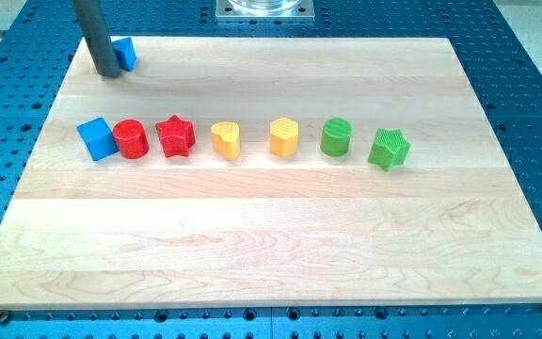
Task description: Nudge the green star close to the green circle
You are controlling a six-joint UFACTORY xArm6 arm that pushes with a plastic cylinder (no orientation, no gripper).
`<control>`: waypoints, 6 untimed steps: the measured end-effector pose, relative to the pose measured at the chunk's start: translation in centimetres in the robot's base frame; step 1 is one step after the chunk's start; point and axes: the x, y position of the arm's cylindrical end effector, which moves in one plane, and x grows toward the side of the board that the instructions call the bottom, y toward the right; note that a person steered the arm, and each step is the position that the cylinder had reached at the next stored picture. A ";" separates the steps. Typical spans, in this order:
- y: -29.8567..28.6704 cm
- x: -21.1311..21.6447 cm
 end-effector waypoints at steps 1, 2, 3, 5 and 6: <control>13.7 2.1; 27.6 2.1; 41.4 4.3; 50.7 18.5; 42.5 20.8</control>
